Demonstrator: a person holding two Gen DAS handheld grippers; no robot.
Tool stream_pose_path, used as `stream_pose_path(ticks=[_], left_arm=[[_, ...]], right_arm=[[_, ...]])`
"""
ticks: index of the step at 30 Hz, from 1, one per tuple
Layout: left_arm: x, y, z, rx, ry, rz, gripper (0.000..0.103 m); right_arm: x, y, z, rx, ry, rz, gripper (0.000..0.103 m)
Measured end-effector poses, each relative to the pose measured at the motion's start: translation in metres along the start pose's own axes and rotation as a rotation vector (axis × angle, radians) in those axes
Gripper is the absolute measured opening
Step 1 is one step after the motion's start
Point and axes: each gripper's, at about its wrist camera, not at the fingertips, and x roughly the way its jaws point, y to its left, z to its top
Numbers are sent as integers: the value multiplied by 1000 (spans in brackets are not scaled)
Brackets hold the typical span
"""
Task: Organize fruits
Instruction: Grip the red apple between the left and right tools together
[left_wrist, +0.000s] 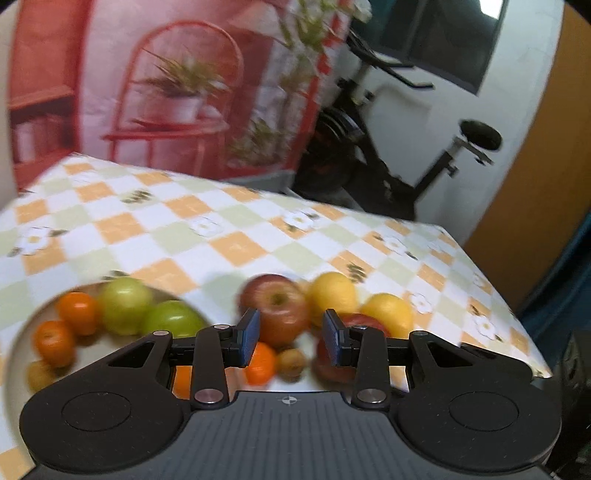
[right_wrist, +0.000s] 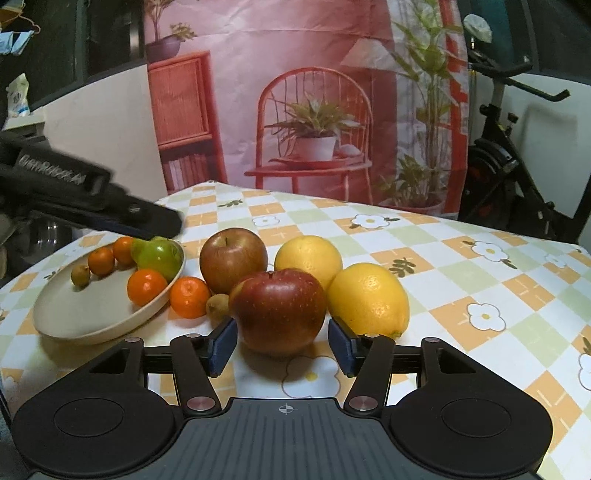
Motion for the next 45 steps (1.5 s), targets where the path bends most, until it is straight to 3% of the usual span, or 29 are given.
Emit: stream_pose_path(ticks=[7, 17, 34, 45], left_arm=[[34, -13, 4, -5, 76, -91, 39], [63, -20, 8, -13, 172, -127, 39], [66, -8, 8, -91, 223, -175, 39], [61, -14, -2, -47, 206, -188, 42]], right_arm=[[9, -2, 3, -11, 1, 33, 56], [18, -10, 6, 24, 31, 78, 58], [15, -11, 2, 37, 46, 114, 59], [10, -9, 0, 28, 56, 106, 59]])
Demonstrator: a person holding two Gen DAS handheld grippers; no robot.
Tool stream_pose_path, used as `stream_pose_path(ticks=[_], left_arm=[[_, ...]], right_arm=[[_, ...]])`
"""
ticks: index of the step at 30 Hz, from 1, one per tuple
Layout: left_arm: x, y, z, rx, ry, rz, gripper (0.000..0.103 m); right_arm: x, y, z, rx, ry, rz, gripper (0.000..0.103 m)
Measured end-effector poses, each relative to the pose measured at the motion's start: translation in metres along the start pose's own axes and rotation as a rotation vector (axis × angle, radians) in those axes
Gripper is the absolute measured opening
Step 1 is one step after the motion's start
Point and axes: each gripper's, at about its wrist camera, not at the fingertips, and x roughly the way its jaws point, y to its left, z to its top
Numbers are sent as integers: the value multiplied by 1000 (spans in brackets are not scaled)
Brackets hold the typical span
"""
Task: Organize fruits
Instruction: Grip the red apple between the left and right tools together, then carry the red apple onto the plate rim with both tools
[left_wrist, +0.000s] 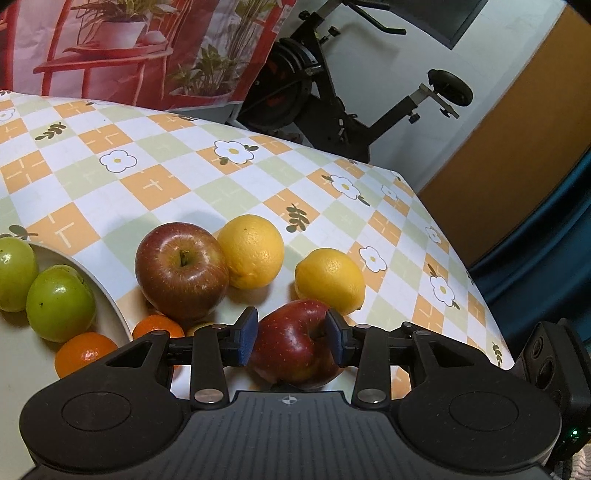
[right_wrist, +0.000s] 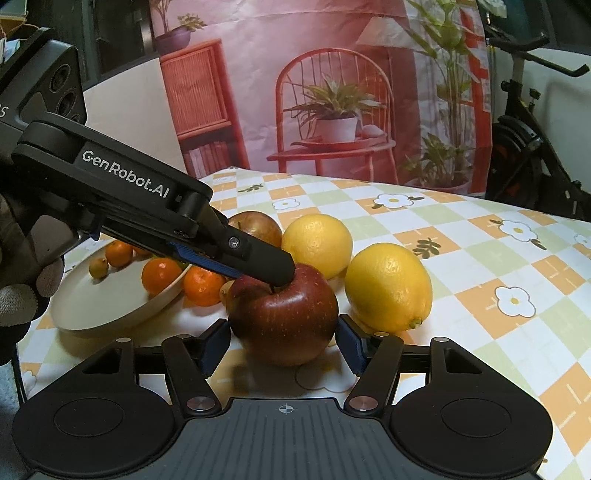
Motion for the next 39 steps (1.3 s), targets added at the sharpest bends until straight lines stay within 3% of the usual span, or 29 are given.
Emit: stream_pose_path(ticks=[10, 19, 30, 39], left_arm=[[-18, 1, -5, 11, -5, 5, 42], [-76, 27, -12, -30, -69, 65, 42], [-132, 93, -27, -176, -103, 196, 42], [-149, 124, -37, -235, -108, 259, 42]], right_arm=[[-11, 9, -2, -28, -37, 39, 58], [-5, 51, 22, -114, -42, 137, 58], [50, 128, 54, -278, 59, 299, 58], [79, 161, 55, -292, 146, 364, 58]])
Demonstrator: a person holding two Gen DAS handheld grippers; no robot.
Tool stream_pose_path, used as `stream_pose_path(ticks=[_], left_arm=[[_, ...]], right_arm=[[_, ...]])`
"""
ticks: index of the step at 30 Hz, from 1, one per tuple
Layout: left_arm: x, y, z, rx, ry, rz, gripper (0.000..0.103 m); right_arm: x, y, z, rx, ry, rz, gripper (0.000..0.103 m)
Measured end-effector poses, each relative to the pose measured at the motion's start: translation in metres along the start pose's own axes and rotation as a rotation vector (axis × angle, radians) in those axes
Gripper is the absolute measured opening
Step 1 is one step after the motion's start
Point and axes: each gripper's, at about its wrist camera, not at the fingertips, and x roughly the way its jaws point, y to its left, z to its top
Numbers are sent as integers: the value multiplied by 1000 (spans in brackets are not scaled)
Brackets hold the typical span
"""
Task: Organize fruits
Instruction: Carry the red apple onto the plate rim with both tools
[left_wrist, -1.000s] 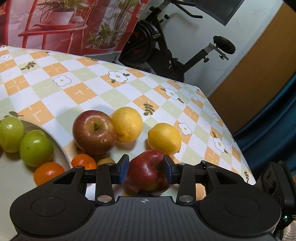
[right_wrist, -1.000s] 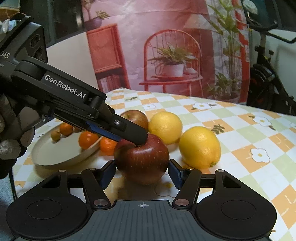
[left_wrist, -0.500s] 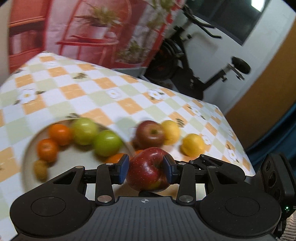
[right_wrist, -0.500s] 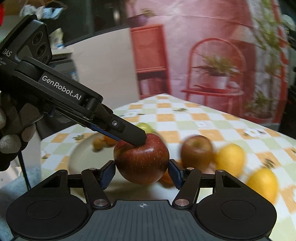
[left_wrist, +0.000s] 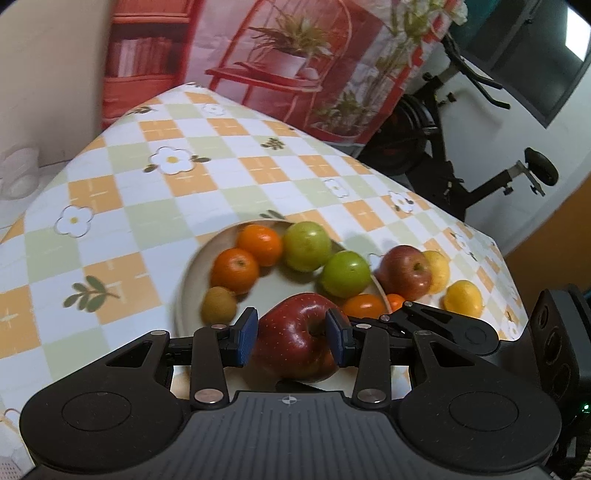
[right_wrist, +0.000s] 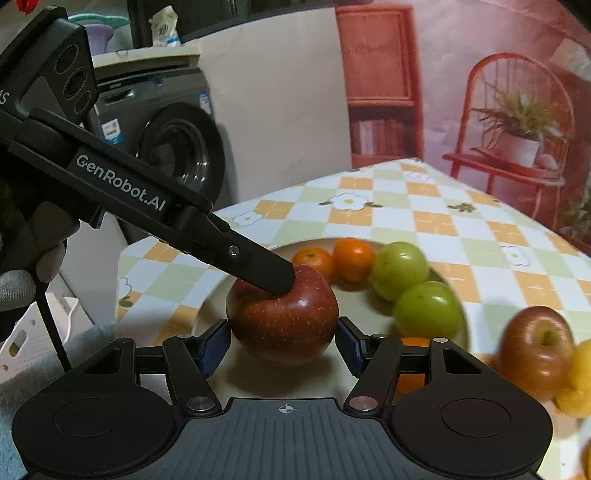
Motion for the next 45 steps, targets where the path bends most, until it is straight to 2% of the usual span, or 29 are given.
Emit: stream_pose_path(ticks=[12, 29, 37, 45], left_arm=[[-14, 23, -9, -26, -30, 33, 43], [-18, 23, -12, -4, -57, 69, 43], [-17, 17, -11, 18, -60, 101, 43], [-18, 12, -13, 23, -67, 131, 43]], right_arm=[[23, 15, 9, -12, 18, 28, 58], [31, 23, 11, -30, 6, 12, 59], [18, 20, 7, -37, -19, 5, 59], [-10, 7, -5, -4, -72, -42, 59]])
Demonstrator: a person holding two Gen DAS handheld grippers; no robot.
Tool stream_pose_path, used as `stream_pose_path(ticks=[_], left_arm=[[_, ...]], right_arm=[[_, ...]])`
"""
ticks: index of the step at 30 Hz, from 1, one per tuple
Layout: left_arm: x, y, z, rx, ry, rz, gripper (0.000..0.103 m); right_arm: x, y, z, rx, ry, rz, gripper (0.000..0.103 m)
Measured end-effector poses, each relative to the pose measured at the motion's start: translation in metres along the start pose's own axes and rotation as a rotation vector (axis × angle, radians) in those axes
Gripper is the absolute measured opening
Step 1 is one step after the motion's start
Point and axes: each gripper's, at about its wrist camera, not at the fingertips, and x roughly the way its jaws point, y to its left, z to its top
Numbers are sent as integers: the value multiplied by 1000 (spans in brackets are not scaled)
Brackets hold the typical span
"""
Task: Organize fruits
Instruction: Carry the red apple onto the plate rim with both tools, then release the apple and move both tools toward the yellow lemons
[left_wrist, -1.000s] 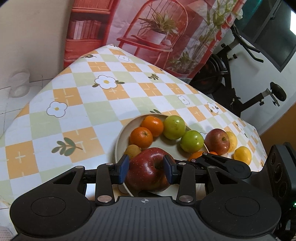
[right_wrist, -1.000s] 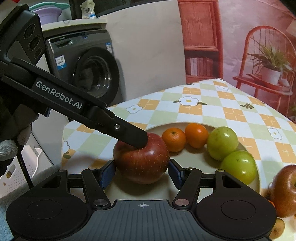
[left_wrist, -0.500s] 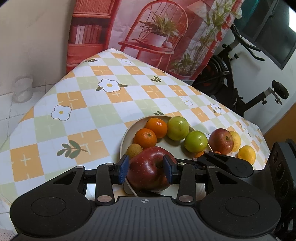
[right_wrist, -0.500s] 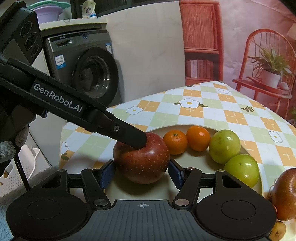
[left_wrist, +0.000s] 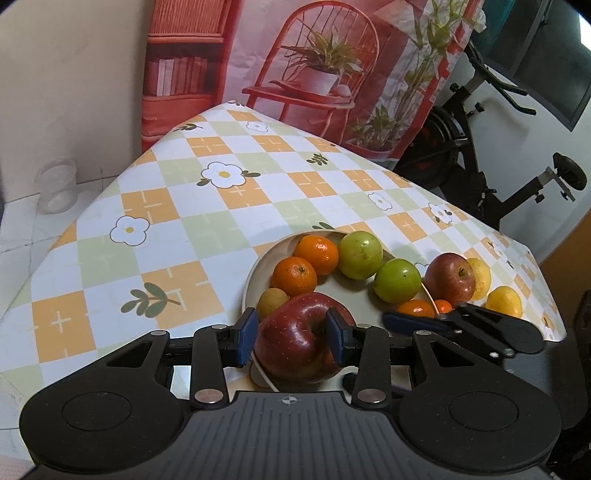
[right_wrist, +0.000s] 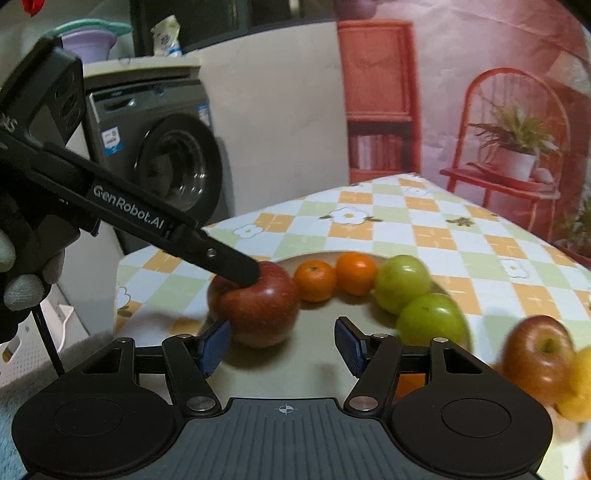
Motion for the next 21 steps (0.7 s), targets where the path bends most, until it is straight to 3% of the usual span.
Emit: stream_pose_path(ticks=[12, 21], left_arm=[[0, -23, 2, 55, -5, 89, 43], [0, -52, 7, 97, -36, 151, 42]], right_arm=[[-82, -55, -31, 103, -167, -189, 59], [-129, -106, -67, 171, -207, -346, 59]])
